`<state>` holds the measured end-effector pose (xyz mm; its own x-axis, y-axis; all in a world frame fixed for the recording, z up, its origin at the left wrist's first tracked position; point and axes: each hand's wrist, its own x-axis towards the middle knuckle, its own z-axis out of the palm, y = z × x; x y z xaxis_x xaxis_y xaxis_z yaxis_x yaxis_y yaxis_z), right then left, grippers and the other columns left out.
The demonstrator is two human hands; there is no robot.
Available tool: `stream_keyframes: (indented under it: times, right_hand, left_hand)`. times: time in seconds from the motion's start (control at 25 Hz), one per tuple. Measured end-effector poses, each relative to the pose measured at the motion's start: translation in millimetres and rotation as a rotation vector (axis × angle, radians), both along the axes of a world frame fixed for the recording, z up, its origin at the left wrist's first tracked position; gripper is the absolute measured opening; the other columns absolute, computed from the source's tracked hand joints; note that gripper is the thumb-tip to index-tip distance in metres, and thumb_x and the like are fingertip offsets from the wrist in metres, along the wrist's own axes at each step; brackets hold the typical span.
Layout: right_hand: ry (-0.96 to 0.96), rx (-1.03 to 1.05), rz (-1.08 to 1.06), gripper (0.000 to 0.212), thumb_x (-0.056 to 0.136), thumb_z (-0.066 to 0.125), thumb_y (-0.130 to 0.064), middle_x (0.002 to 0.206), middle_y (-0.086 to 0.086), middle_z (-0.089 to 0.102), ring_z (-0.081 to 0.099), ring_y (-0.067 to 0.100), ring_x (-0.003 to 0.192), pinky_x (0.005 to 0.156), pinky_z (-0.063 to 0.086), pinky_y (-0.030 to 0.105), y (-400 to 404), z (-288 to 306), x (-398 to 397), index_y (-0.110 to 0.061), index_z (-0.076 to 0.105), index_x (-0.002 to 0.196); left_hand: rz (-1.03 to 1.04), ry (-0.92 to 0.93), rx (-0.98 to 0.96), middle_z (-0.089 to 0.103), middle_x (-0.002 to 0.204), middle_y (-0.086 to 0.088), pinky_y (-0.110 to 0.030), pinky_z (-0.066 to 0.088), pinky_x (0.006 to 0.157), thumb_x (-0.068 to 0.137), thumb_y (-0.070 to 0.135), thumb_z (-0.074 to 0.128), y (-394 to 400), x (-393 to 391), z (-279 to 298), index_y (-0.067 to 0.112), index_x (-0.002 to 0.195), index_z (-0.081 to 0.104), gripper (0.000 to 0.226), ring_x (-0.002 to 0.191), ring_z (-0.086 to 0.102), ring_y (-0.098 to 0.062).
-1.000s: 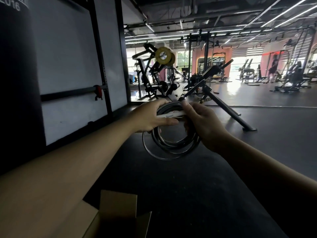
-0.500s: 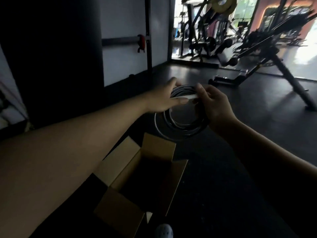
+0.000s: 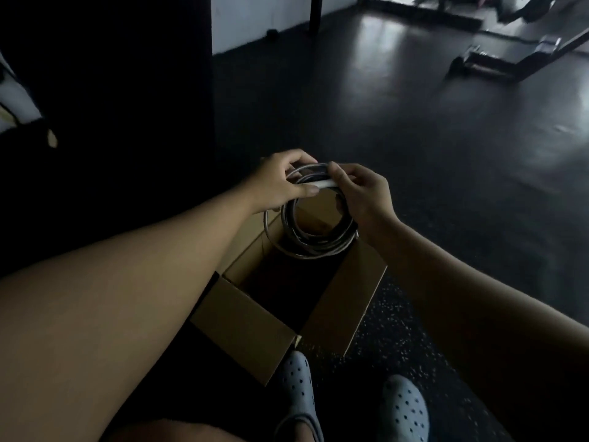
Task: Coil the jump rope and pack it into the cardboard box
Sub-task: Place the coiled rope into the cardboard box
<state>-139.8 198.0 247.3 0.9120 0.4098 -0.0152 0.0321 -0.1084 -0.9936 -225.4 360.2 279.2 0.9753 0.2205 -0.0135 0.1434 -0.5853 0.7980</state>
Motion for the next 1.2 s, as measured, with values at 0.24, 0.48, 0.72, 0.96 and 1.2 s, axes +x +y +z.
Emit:
stream_keyframes:
  times: [0.24,0.48,0.72,0.96,1.2]
  right_hand:
    - [0.111,-0.127,0.016,0.027,0.090,0.076,-0.034,0.074,-0.003,0.074,0.067,0.001,0.058,0.054,0.052,0.017,47,-122,38,-0.009,0.079,0.098]
    - [0.149,-0.399,0.113,0.030,0.085,0.078,-0.045,0.086,-0.005,0.076,0.071,0.011,0.080,0.068,0.058,0.024,79,-245,81,-0.019,0.080,0.100]
    - [0.138,-0.528,0.200,0.024,0.086,0.077,-0.044,0.095,-0.002,0.076,0.072,0.020,0.094,0.076,0.057,0.032,97,-334,98,-0.022,0.076,0.096]
    - [-0.106,-0.697,0.497,0.029,0.091,0.074,-0.028,0.095,-0.003,0.064,0.059,0.007,0.079,0.057,0.039,0.006,104,-354,94,-0.009,0.070,0.113]
    - [-0.129,-0.700,0.508,0.036,0.095,0.070,-0.031,0.103,0.000,0.062,0.056,0.011,0.093,0.056,0.037,0.003,105,-333,91,-0.007,0.068,0.121]
  left_hand:
    - [0.161,0.116,-0.092,0.074,0.107,0.013,-0.040,0.058,0.088,0.070,0.051,0.080,39,30,-134,0.040,0.115,0.069,0.047,0.101,0.069,-0.011]
    - [0.317,0.170,-0.254,0.070,0.102,0.002,-0.032,0.053,0.084,0.082,0.028,0.083,46,50,-266,0.024,0.107,0.064,0.032,0.098,0.067,-0.016]
    - [0.415,0.252,-0.220,0.071,0.112,0.004,-0.029,0.054,0.081,0.084,0.031,0.079,47,58,-351,0.027,0.123,0.064,0.042,0.101,0.067,-0.014]
    - [0.419,0.314,-0.110,0.068,0.120,-0.015,-0.025,0.044,0.086,0.089,0.014,0.073,42,62,-389,0.009,0.128,0.065,0.040,0.112,0.065,-0.029]
    - [0.474,0.299,-0.081,0.068,0.117,-0.013,-0.040,0.053,0.090,0.083,0.019,0.074,40,62,-371,0.014,0.119,0.068,0.037,0.108,0.066,-0.031]
